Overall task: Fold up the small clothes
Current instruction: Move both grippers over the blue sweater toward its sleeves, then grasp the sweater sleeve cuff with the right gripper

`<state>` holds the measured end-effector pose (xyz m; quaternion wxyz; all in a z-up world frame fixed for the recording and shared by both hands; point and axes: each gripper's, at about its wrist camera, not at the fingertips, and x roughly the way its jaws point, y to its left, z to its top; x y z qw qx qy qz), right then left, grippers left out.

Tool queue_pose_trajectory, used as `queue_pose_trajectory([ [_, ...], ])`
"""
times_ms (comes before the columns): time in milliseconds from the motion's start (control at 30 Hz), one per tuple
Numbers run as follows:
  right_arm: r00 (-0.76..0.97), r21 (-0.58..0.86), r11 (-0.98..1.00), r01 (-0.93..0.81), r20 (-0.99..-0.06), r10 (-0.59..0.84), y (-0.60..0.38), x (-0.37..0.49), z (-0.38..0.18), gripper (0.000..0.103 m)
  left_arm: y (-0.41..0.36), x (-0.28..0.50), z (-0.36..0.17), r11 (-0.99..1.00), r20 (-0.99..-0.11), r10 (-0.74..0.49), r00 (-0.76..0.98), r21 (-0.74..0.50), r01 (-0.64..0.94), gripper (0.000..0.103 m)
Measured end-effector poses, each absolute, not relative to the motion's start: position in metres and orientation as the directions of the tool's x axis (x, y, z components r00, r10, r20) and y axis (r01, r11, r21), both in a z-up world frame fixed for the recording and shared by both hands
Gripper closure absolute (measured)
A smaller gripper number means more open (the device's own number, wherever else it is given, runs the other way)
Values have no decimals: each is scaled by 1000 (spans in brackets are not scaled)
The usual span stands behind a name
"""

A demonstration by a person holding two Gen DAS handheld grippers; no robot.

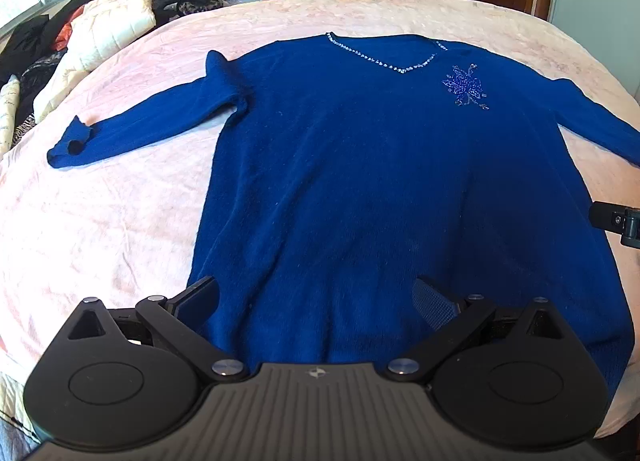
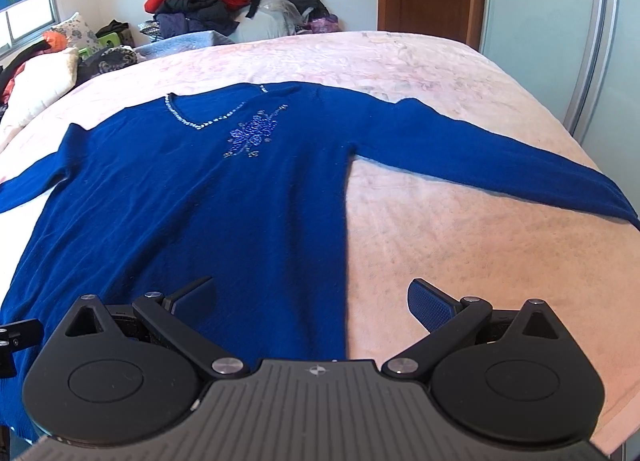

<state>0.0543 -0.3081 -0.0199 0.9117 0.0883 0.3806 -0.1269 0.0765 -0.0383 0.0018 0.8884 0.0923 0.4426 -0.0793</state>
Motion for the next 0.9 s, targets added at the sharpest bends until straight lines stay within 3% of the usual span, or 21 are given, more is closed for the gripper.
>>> queue_pose_trajectory([
  [233,674,74,947,312,-720,-166,-324,67,-22,0,-58,98,3,963,-803,-70,592,101,250,0],
  [367,730,116,939,323,-662,-169,-348,63,-14,1,-68,108,5,960,-800,-91,593,87,265,0],
  [533,817,383,846,371,-567,-102,-444,43,-11,0,-78,119,3,954,-801,-115,588,76,290,0],
  [667,862,694,556,457,-499,-85,-557,8,-30,10,-92,129,0,950,-806,-128,578,67,304,0],
  [767,873,794,363,487,-459,-167,-622,-27,-48,13,-105,136,-2,943,-809,-151,569,55,328,0],
  [900,841,825,199,528,-476,-257,-674,-59,-71,24,-130,143,-3,929,-804,-178,567,52,366,0],
])
